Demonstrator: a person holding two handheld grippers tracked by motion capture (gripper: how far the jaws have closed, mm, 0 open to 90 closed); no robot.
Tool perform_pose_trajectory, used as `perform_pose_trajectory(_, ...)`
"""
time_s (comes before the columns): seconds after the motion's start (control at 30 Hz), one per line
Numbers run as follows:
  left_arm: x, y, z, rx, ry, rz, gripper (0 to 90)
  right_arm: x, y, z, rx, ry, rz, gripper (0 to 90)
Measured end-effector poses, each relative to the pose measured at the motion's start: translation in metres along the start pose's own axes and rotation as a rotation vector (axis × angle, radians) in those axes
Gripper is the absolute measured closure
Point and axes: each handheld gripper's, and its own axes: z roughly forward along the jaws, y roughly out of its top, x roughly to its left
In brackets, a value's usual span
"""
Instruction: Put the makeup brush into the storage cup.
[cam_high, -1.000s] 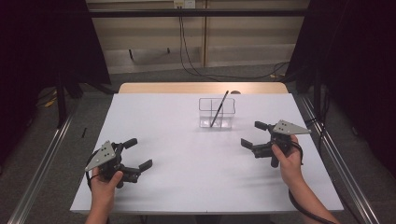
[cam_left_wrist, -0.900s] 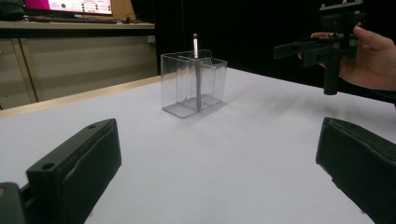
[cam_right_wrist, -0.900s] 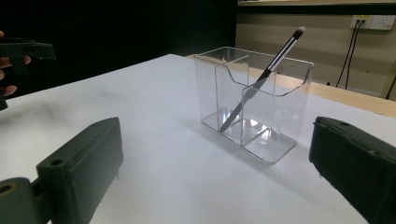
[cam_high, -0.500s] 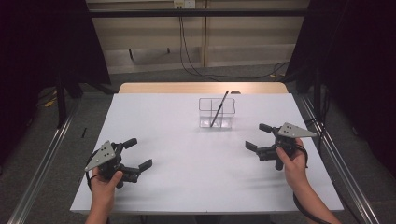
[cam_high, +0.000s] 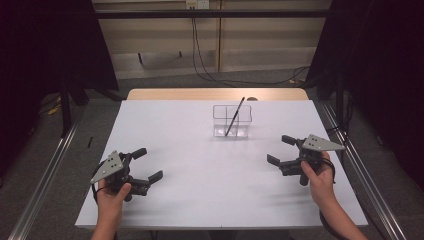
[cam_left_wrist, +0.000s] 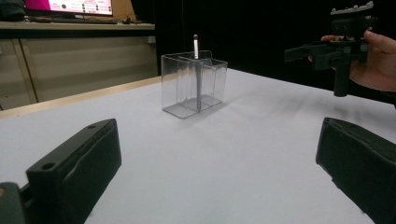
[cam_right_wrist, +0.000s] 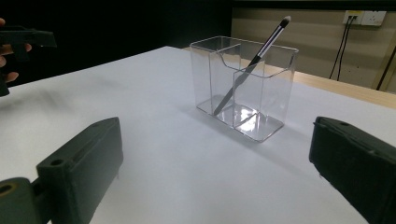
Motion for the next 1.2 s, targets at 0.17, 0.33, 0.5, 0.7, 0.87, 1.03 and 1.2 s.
perform_pose_trajectory(0.17, 0.000, 0.000, 0.000, 0.002, 0.001, 0.002, 0.0, 0.000, -0.002, -0.005, 0.005, -0.004, 0.000, 2.9)
perform_pose_trajectory(0.33, 0.000, 0.000, 0.001, 0.001, 0.000, 0.002, 0.0, 0.000, -0.003, -0.009, 0.002, -0.009, 0.001, 2.9)
perform_pose_trajectory(0.5, 0.000, 0.001, 0.000, 0.000, 0.000, 0.004, 0.0, 0.002, -0.004, -0.012, 0.007, -0.013, 0.002, 2.9)
perform_pose_trajectory(0.7, 0.001, 0.001, 0.000, 0.000, -0.001, 0.003, 0.0, 0.004, -0.006, -0.020, 0.017, -0.015, -0.002, 2.7)
perform_pose_trajectory(0.87, 0.001, 0.001, 0.001, 0.001, -0.001, 0.006, 0.0, 0.003, -0.009, -0.025, 0.019, -0.024, 0.003, 2.7)
perform_pose_trajectory(1.03, 0.001, 0.001, 0.001, 0.001, -0.001, 0.006, 0.0, 0.003, -0.010, -0.031, 0.010, -0.035, 0.006, 2.7)
perform_pose_trajectory(1.2, 0.001, 0.001, 0.001, 0.001, -0.001, 0.010, 0.0, 0.003, -0.013, -0.035, 0.014, -0.045, 0.014, 2.7)
